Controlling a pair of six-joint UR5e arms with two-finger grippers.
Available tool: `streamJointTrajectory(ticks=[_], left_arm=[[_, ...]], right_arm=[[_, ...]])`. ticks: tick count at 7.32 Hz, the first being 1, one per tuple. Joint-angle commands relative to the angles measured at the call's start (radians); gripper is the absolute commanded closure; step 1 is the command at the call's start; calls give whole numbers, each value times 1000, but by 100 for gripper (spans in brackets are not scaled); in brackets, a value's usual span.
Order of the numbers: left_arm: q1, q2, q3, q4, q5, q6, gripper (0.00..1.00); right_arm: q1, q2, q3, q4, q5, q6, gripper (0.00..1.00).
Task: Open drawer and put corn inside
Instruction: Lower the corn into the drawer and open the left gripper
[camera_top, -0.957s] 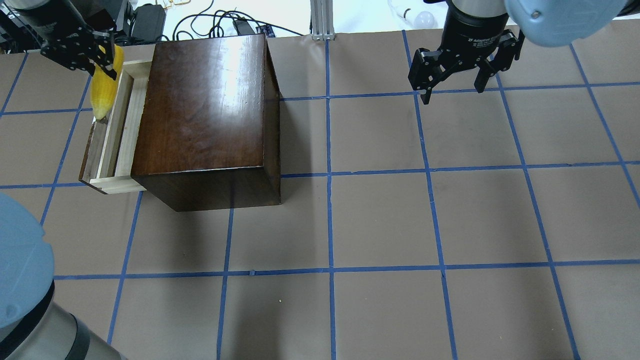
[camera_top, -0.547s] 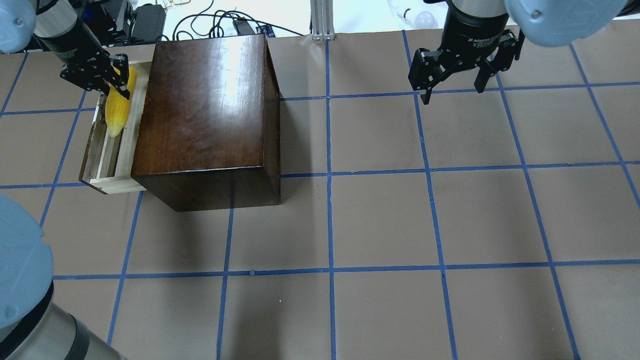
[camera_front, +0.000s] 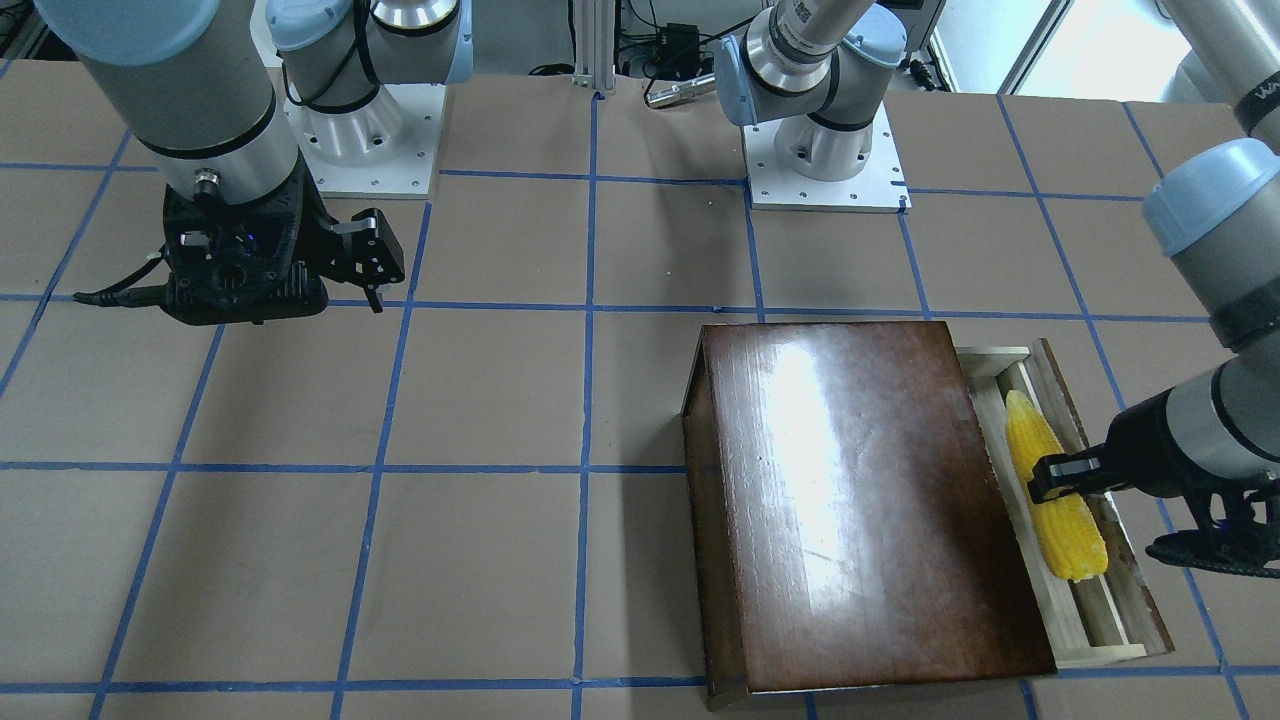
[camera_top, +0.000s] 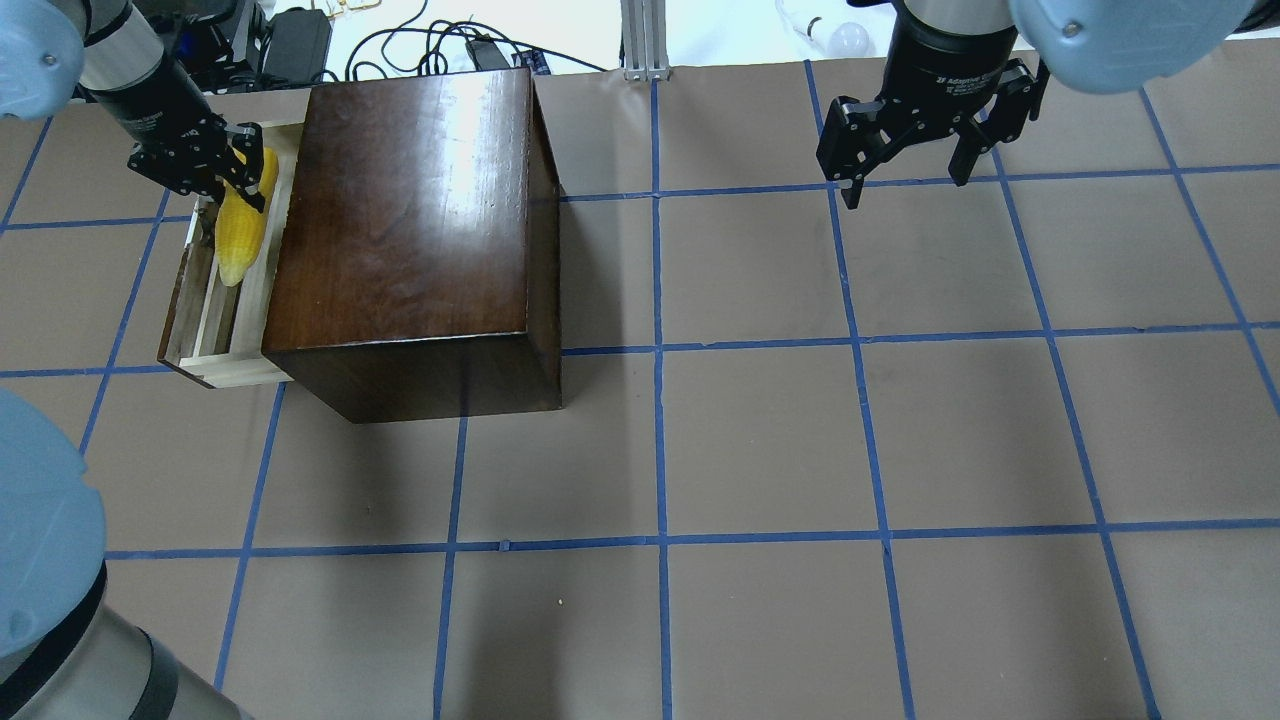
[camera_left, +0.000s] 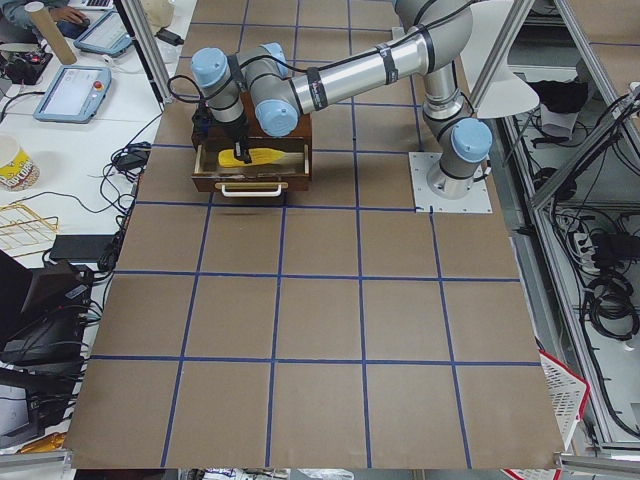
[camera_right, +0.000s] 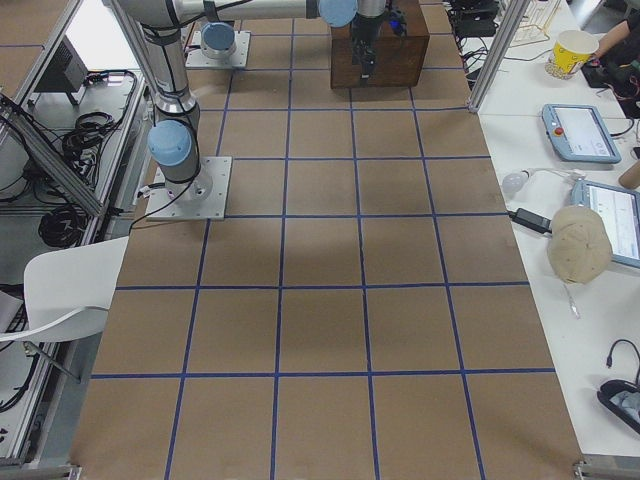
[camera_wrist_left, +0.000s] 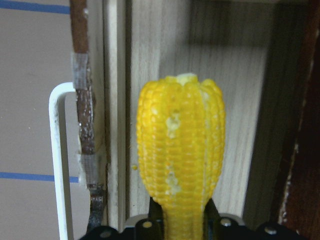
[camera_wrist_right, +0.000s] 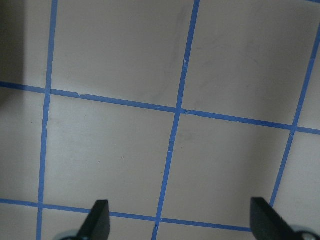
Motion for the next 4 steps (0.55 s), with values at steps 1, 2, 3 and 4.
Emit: streamJointTrajectory(ticks=[1, 2, 3, 4], left_arm=[[11, 10, -25, 5, 1, 27, 100], [14, 10, -27, 5, 1, 30, 82], [17, 7, -28, 20, 1, 71, 35], [18, 8, -28, 40, 2, 76, 19]], right_arm=[[0, 0, 0, 0, 0, 0, 0], [0, 0, 0, 0, 0, 0, 0], [0, 0, 0, 0, 0, 0, 0], [0, 0, 0, 0, 0, 0, 0]])
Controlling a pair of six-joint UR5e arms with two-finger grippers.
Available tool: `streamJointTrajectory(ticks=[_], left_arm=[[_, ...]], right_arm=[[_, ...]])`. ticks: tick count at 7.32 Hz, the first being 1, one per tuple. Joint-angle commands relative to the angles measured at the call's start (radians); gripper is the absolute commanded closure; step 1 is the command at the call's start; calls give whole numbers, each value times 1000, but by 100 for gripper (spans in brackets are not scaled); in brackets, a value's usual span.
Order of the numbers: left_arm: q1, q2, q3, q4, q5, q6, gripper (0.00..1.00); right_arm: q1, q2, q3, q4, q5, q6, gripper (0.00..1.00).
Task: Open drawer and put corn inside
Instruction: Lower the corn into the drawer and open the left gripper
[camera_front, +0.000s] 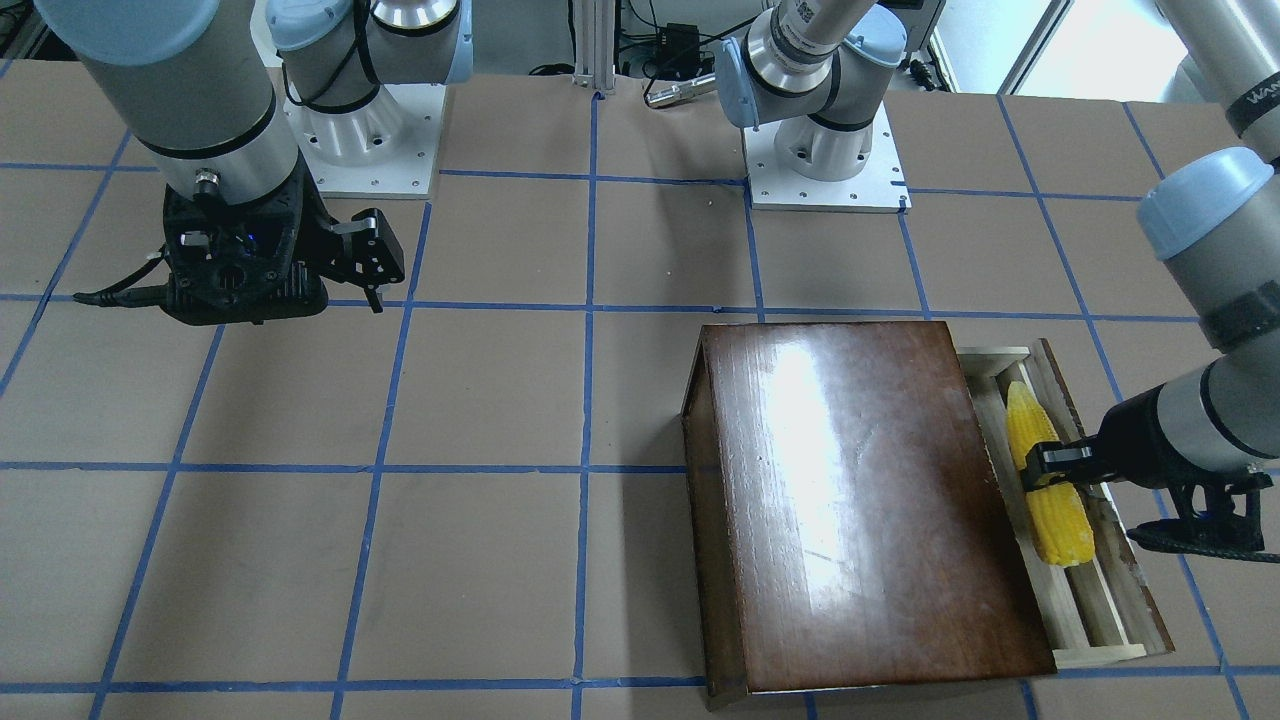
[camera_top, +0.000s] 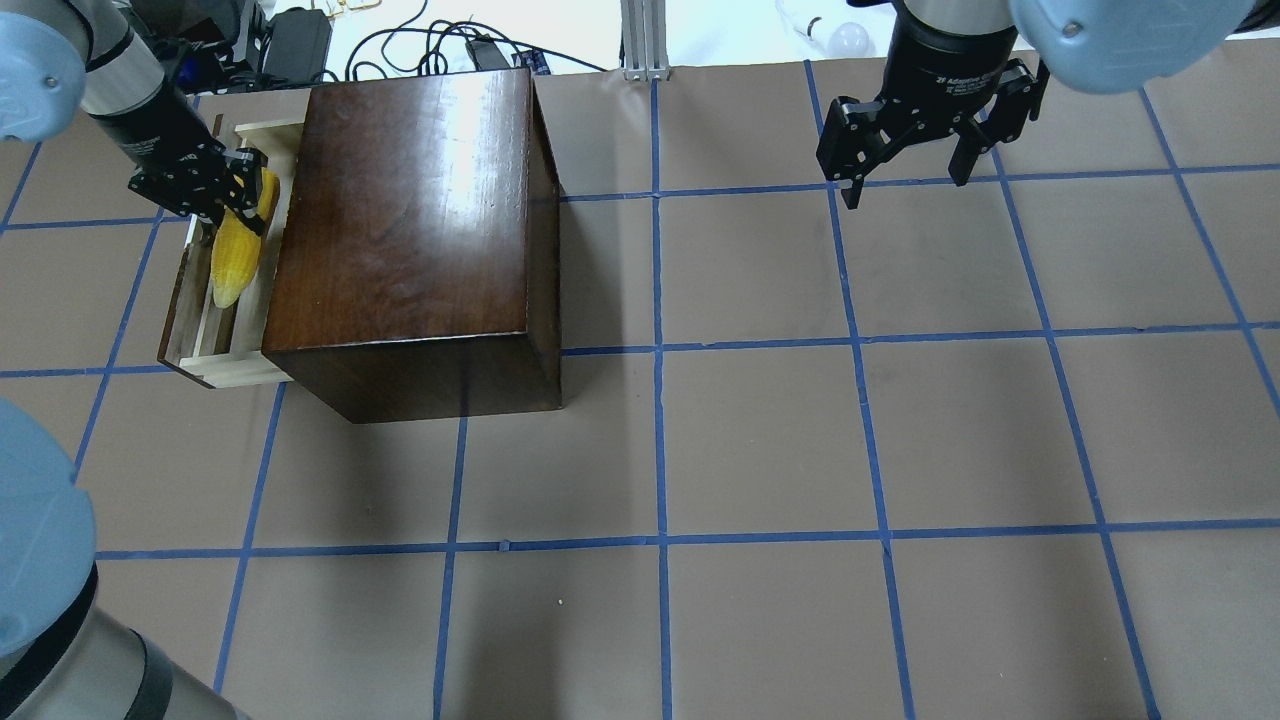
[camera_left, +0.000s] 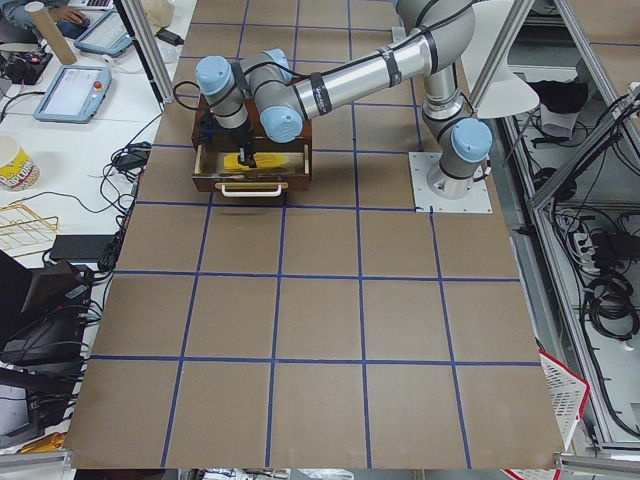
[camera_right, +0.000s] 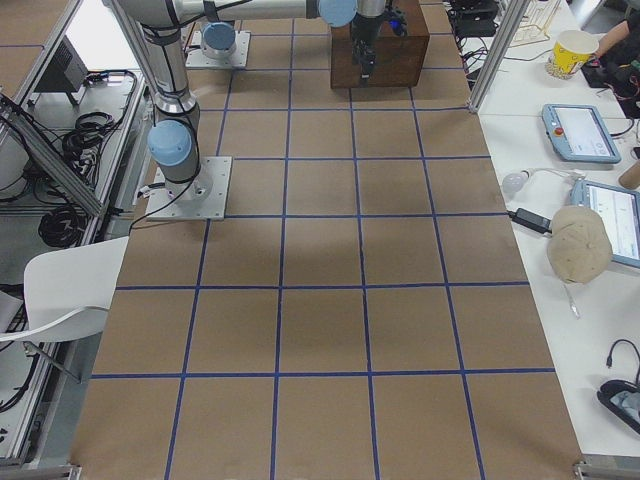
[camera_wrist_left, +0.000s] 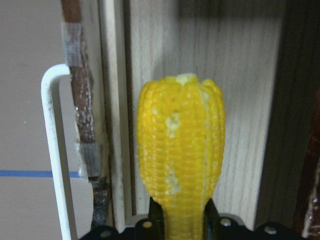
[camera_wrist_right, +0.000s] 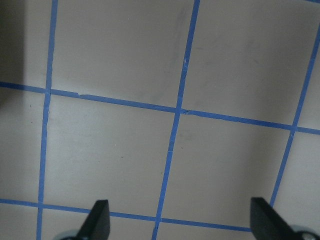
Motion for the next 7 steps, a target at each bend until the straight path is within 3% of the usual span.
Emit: streamJointTrajectory(ticks=[1, 5, 7], left_arm=[[3, -1, -1, 19, 1, 18, 13], [10, 29, 25, 1, 1, 17, 4], [-17, 110, 51, -74, -8, -40, 1]], right_arm=[[0, 0, 0, 0, 0, 0, 0], [0, 0, 0, 0, 0, 1, 0], [0, 0, 0, 0, 0, 0, 0]])
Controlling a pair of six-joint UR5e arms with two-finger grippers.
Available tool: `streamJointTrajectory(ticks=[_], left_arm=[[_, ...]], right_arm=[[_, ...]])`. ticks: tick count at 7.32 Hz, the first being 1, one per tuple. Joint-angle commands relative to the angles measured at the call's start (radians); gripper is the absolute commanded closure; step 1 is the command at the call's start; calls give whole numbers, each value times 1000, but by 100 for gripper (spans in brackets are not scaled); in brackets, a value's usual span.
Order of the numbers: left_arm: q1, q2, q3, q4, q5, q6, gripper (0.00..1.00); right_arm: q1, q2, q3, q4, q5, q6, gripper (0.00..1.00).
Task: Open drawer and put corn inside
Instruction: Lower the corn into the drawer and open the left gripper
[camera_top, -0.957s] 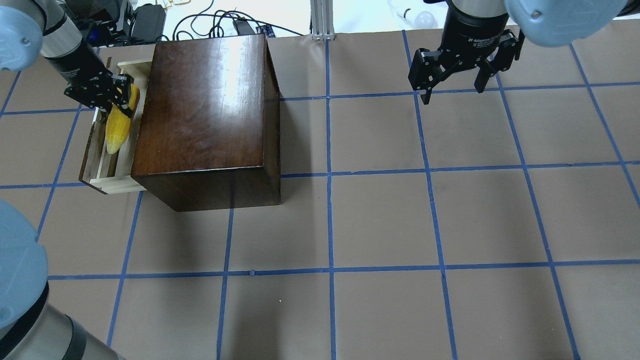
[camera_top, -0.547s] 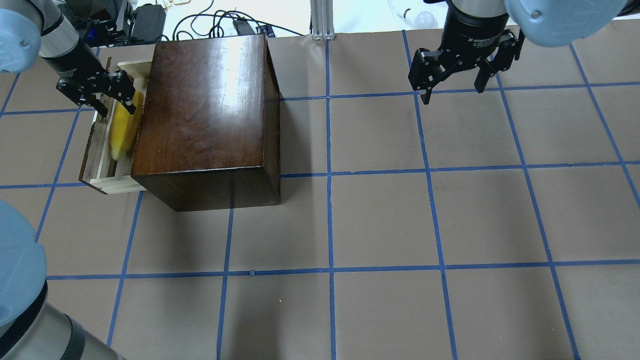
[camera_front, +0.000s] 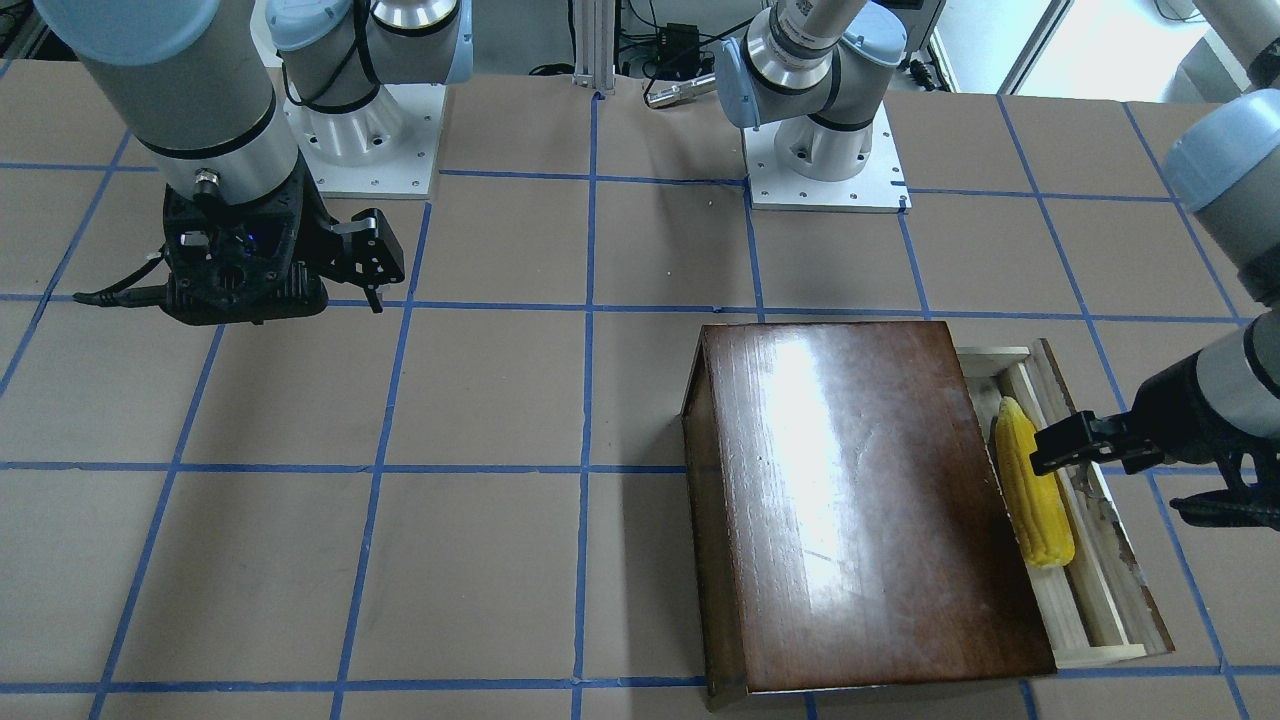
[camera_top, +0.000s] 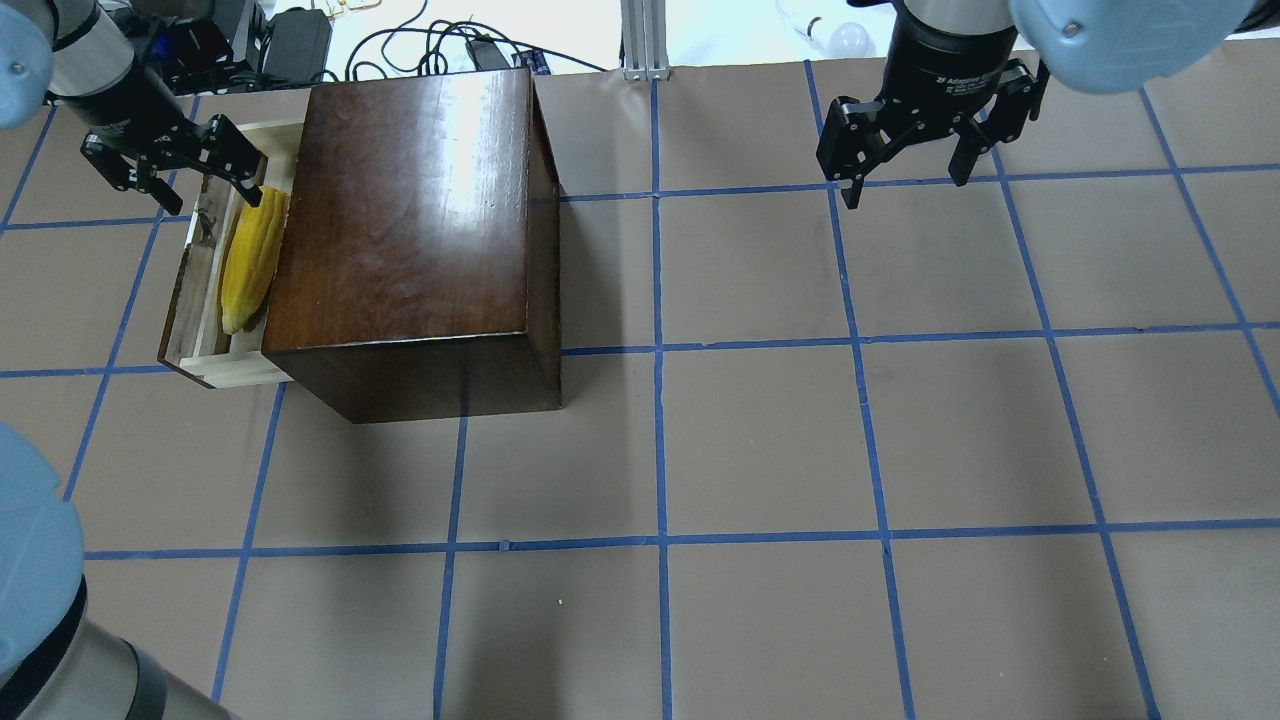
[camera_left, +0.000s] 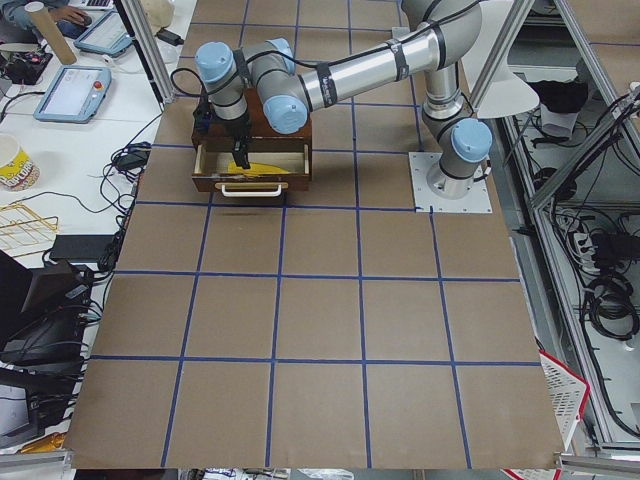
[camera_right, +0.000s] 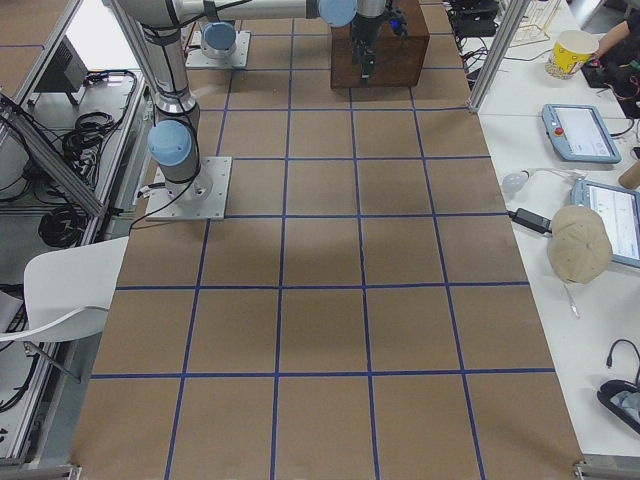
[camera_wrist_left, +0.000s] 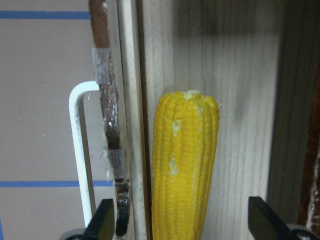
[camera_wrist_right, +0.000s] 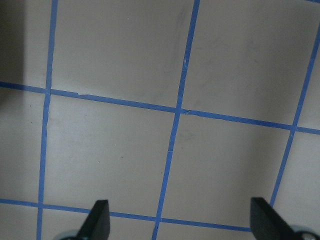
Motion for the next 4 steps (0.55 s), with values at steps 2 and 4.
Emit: streamJointTrajectory(ticks=[2, 4], left_arm=[[-111, 142, 15, -79, 3, -127, 0], [-252, 193, 0, -86, 3, -268, 0]], right_arm=[[0, 0, 0, 0, 0, 0, 0], [0, 0, 0, 0, 0, 0, 0]])
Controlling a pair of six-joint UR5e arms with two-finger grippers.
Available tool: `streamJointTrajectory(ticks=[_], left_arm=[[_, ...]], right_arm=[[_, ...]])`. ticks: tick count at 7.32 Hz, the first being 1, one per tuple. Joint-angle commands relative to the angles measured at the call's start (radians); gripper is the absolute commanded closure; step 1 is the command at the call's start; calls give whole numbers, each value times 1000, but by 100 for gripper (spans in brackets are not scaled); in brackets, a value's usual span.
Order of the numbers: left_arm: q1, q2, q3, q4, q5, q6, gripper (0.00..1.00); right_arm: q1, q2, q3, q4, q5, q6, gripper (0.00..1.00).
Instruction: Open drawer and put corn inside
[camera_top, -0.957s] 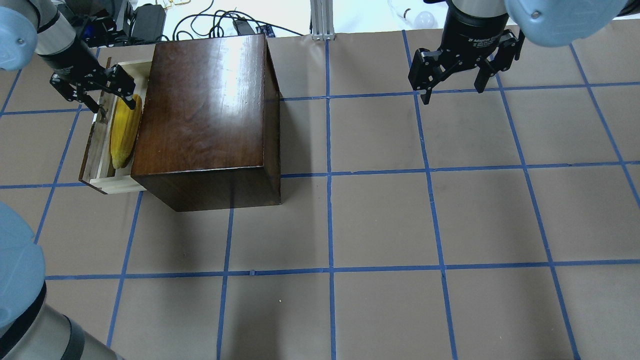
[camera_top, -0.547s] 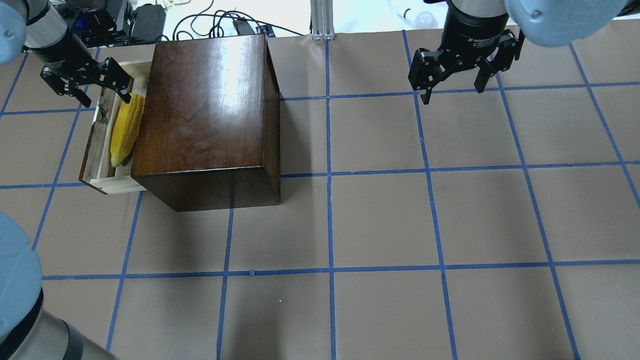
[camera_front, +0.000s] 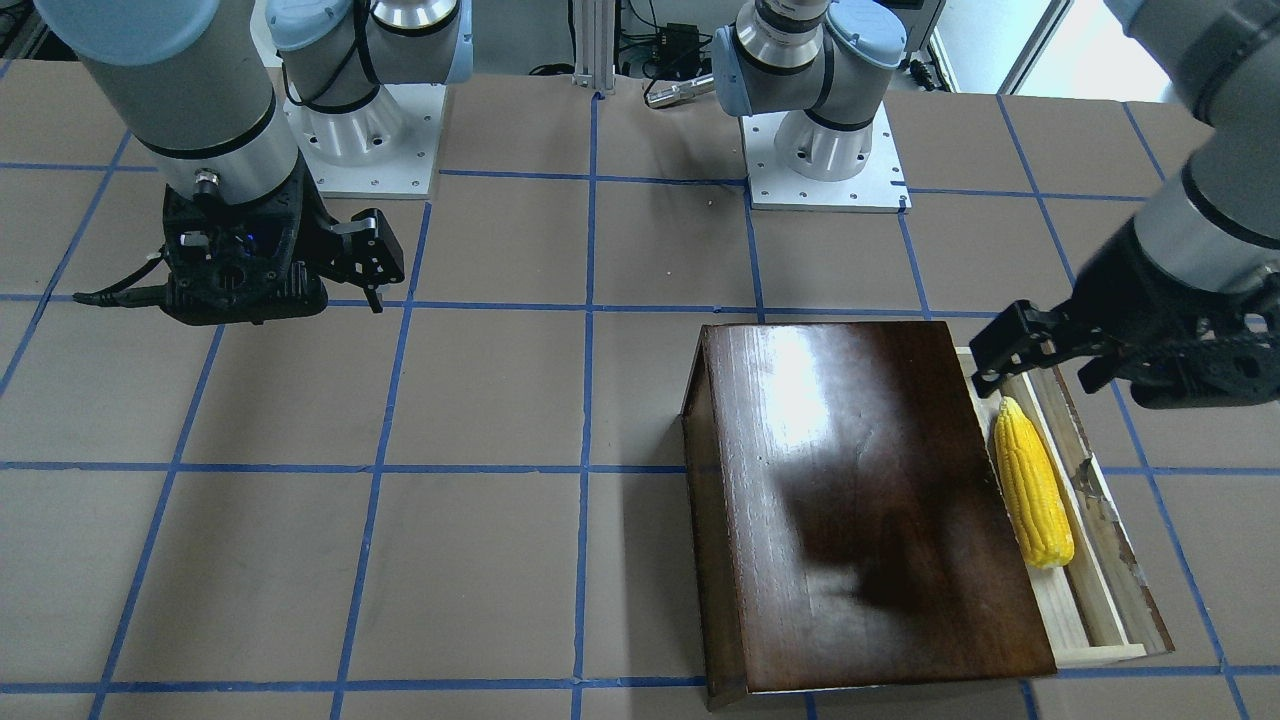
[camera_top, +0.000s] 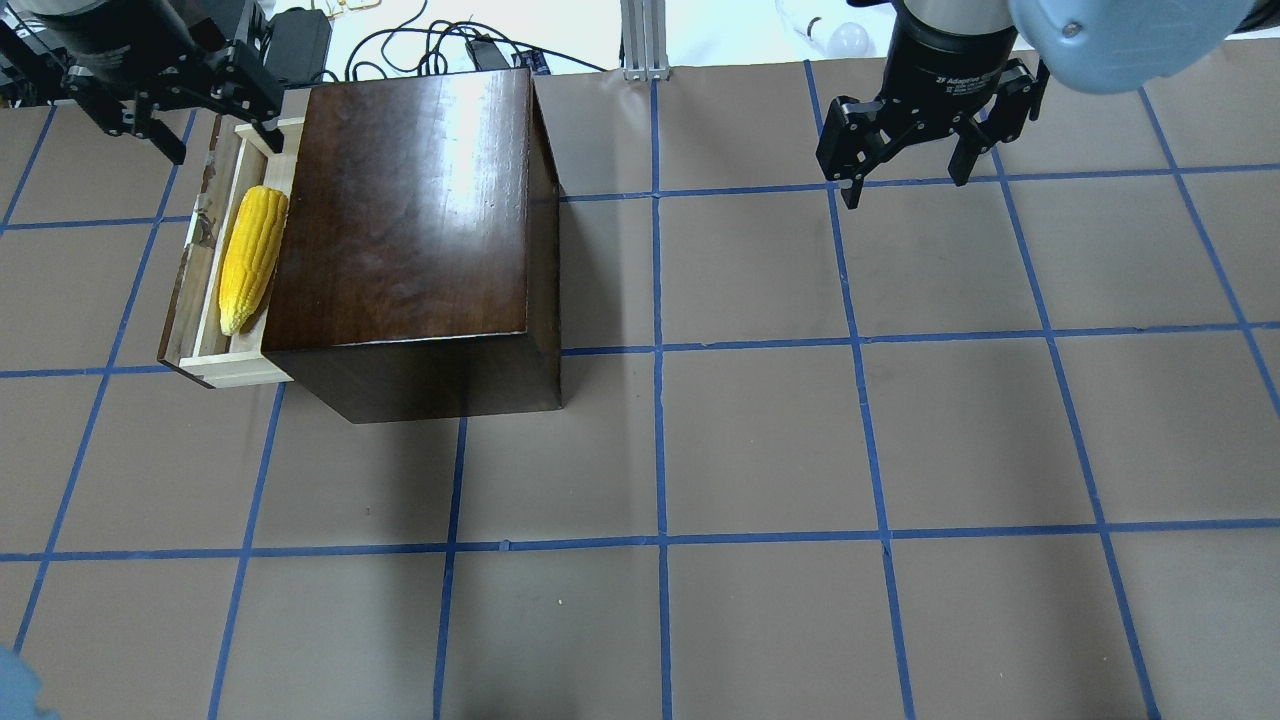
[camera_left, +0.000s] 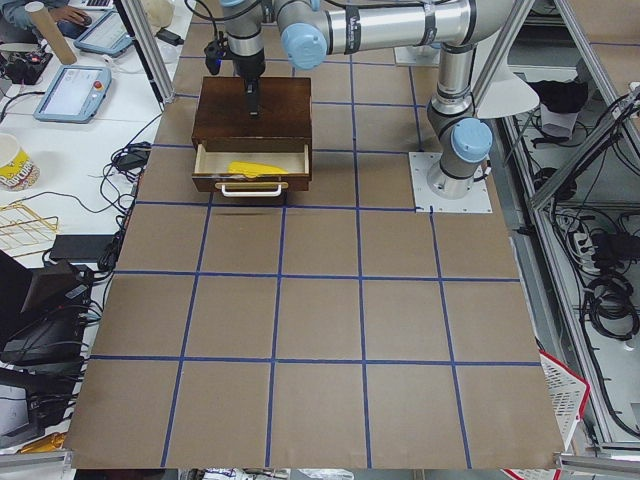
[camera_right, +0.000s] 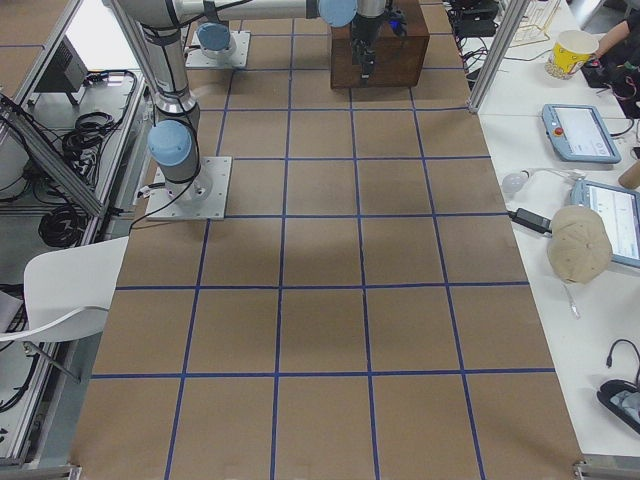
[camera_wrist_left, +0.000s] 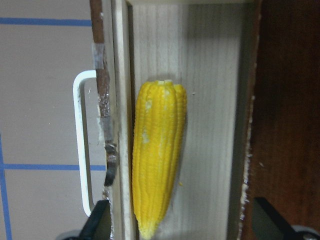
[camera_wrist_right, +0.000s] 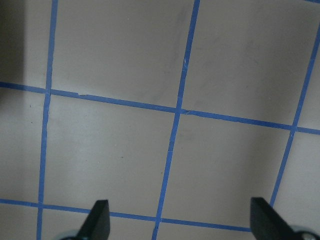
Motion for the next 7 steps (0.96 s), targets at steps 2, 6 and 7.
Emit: streamJointTrajectory(ticks=[2, 6, 7], left_arm=[[-220, 87, -57, -17, 7, -89, 0], [-141, 204, -220, 20, -5, -72, 0], [-123, 212, -214, 20, -8, -69, 0]], right_arm=[[0, 0, 0, 1, 0, 0, 0], [0, 0, 0, 1, 0, 0, 0], [0, 0, 0, 1, 0, 0, 0]])
